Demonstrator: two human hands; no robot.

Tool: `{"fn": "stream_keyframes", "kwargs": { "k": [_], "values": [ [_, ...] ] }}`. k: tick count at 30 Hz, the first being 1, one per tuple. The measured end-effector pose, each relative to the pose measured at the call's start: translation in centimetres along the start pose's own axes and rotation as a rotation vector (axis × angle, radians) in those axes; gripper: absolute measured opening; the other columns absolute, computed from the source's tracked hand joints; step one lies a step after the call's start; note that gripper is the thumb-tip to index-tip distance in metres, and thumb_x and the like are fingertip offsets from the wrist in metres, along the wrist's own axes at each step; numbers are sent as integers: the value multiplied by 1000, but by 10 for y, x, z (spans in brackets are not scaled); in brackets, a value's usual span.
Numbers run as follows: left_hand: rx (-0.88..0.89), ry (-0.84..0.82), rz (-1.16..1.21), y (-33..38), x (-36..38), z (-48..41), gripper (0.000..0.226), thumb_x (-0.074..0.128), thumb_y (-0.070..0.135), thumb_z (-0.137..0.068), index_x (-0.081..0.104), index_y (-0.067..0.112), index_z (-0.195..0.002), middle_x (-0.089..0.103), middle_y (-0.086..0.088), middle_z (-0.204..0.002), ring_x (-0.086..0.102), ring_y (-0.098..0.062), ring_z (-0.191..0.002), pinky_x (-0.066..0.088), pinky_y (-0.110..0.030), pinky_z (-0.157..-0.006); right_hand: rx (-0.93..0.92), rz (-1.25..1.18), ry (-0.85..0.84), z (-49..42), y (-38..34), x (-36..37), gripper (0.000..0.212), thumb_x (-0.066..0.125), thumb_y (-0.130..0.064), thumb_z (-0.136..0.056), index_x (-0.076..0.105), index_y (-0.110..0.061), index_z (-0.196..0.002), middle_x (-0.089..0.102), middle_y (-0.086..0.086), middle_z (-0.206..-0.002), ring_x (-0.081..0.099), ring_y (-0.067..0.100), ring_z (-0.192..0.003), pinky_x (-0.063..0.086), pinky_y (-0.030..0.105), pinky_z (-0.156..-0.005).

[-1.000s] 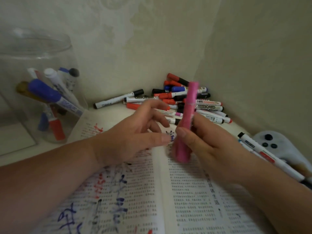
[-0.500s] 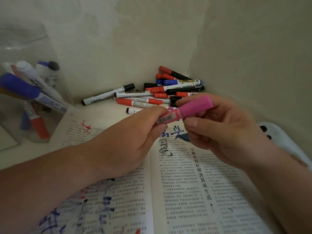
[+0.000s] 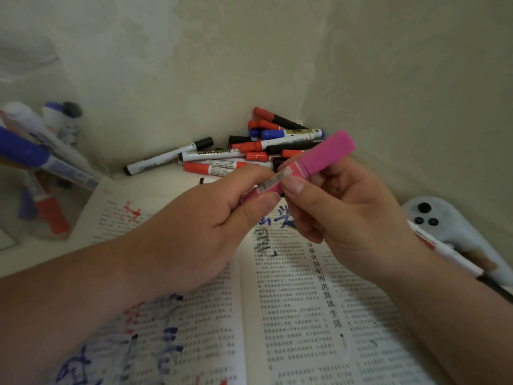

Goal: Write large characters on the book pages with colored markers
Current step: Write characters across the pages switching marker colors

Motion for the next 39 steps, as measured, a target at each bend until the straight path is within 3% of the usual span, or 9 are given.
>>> {"fn": "stream_keyframes", "kwargs": {
  "k": [5, 11, 14, 18, 22, 24, 30, 35, 39],
  "values": [
    [51, -38, -51, 0, 5, 1, 29, 35, 47, -102, 51, 36, -125, 62, 23, -101, 63, -3, -93, 47, -17, -74, -158, 144, -101, 3, -13, 9, 10, 64, -1, -91, 61, -4, -100, 68, -15, -75, 62, -1, -63, 46, 9, -60],
    [112, 58, -21, 10, -5, -1, 30, 42, 52, -101, 51, 52, -129, 66, 26, -108, 63, 7, -96, 43, -5, -79, -149, 79, -28, 4, -17, 9, 10, 62, -10, -93, 57, -6, -100, 60, -5, -67, 51, 11, -52, 41, 20, -46],
    [15, 29, 62, -1, -4, 0, 31, 39, 65, -93, 47, 55, -121, 59, 10, -76, 53, -5, -63, 41, -13, -60, -102, 55, 108, 4, -16, -3, 11, 62, -18, -92, 55, -9, -93, 54, 6, -58, 43, 17, -45, 35, 24, -41],
    [-149, -24, 138, -19, 0, 2, 31, 40, 59, -91, 42, 52, -121, 55, 13, -82, 50, -4, -65, 39, -24, -65, 58, 73, 283, -4, -6, -38, 14, 61, -17, -83, 49, -17, -76, 44, -6, -47, 34, 11, -40, 29, 20, -42],
    [-266, -192, -47, -30, 12, 0, 27, 52, 38, -92, 39, 54, -110, 54, 10, -88, 53, -6, -67, 47, -35, -65, 342, 269, 36, -7, 21, -38, 4, 68, -12, -82, 69, -11, -79, 61, 12, -57, 53, 23, -48, 43, 29, -48],
    [-308, -275, -156, -33, 17, 1, 34, 61, 44, -88, 36, 55, -108, 53, 10, -88, 54, -7, -71, 52, -39, -70, 413, 248, -44, -4, 26, -34, 8, 69, -11, -82, 76, -7, -85, 69, 20, -69, 64, 30, -61, 53, 34, -56],
    [-298, -313, -283, -32, 17, 1, 52, 60, 77, -71, 32, 54, -108, 52, 12, -86, 53, -2, -72, 45, -25, -63, 417, 442, -68, -3, 19, -32, 12, 72, 3, -83, 68, -8, -80, 72, 8, -68, 70, 19, -61, 50, 21, -50],
    [-252, -315, -365, -26, 19, 2, 61, 61, 82, -68, 31, 54, -112, 47, 17, -84, 43, 21, -79, 31, -18, -57, 392, 537, -54, -6, 19, -29, 9, 74, -6, -85, 69, -7, -78, 70, 3, -62, 66, 18, -55, 54, 35, -59],
    [-236, -320, -386, -25, 20, 2, 64, 62, 82, -68, 30, 53, -116, 45, 26, -86, 39, 26, -80, 30, -17, -56, 400, 524, -105, -5, 18, -25, 16, 71, 4, -83, 66, -5, -72, 65, 2, -55, 61, 12, -49, 48, 23, -49]
  ]
}}
Point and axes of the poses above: each hand's wrist, its own z-axis away from the middle knuckle, its own x-axis out of the palm, y = z × x, the point moved 7 cm from there along -z, towards the middle knuckle
